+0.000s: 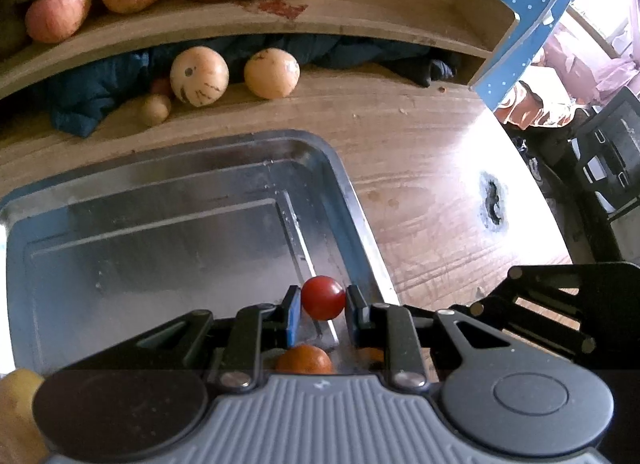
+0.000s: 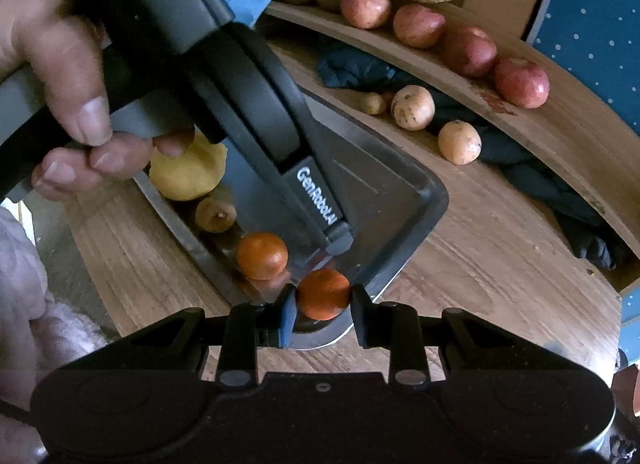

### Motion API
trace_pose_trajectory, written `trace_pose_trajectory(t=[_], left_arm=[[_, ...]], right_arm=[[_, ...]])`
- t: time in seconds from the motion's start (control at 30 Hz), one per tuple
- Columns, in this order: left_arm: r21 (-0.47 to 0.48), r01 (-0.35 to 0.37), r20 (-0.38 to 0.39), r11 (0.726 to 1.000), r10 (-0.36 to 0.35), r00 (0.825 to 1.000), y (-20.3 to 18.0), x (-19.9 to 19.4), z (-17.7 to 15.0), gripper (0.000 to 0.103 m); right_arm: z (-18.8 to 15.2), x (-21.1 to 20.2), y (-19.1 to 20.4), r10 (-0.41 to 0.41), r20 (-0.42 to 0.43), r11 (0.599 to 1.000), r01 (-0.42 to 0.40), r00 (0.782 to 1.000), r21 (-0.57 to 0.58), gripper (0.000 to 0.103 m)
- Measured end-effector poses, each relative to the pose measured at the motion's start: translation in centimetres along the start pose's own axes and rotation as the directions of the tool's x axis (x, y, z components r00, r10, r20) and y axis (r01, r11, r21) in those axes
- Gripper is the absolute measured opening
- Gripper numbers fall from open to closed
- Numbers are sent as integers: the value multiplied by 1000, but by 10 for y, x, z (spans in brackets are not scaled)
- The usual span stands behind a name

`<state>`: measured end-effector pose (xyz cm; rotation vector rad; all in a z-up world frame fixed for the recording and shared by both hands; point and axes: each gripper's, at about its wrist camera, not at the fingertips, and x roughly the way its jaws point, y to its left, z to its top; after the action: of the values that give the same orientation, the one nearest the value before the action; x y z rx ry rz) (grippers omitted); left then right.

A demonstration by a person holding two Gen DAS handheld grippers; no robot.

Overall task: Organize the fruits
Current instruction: 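Carry the tomato with the left tool while the right tool carries the tangerine to the tray, then open both tools to release the tomato and tangerine on the tray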

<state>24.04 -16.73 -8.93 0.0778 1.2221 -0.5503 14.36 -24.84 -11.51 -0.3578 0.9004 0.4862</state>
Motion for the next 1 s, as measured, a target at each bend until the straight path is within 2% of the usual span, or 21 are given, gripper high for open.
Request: trace_pose_trajectory(t=[0.37,1.0], left_arm=[[-12,7,-36,1000,-7,999,0,8,-2,25],[-1,17,-54,1000,-17,998,2,12,-2,26]], right_arm=[[-1,11,-4,26,-26,1000,-26,999,-1,31],[2,15,0,41,-39,999,-42,998,-12,32]])
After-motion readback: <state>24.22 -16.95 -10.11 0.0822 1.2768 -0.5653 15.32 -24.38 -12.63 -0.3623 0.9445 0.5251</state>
